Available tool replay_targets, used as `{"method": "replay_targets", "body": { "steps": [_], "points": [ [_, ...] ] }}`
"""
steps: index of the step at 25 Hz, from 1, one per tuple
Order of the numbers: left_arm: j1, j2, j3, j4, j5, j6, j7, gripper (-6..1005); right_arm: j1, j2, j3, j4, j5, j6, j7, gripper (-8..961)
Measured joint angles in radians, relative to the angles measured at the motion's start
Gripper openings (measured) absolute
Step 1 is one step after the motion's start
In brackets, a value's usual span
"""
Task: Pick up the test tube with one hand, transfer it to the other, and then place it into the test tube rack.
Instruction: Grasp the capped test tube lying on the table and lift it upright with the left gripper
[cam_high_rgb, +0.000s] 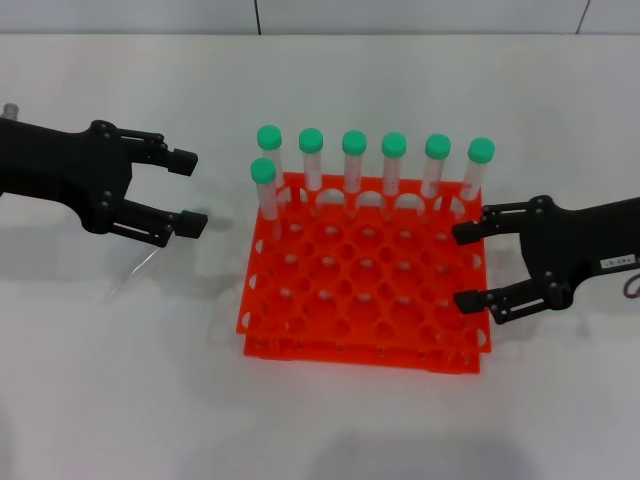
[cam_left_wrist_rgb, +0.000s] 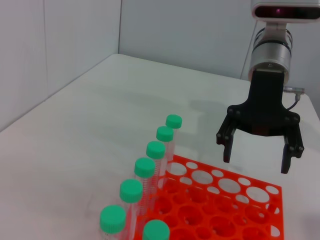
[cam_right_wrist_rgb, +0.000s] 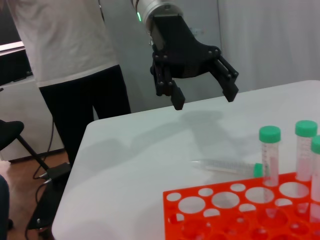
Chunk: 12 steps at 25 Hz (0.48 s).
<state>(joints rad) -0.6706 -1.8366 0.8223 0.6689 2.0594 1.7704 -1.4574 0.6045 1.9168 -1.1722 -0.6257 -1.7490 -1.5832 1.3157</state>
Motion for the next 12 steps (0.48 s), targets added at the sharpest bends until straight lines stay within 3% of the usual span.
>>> {"method": "replay_targets", "body": {
  "steps": [12],
  "points": [
    [0.024,-0.003,0.002,0.012,0.001,0.004,0.006,845,-0.042,-0.008,0.042,-0.025,-0.001,0.004,-0.008,837]
  ]
}}
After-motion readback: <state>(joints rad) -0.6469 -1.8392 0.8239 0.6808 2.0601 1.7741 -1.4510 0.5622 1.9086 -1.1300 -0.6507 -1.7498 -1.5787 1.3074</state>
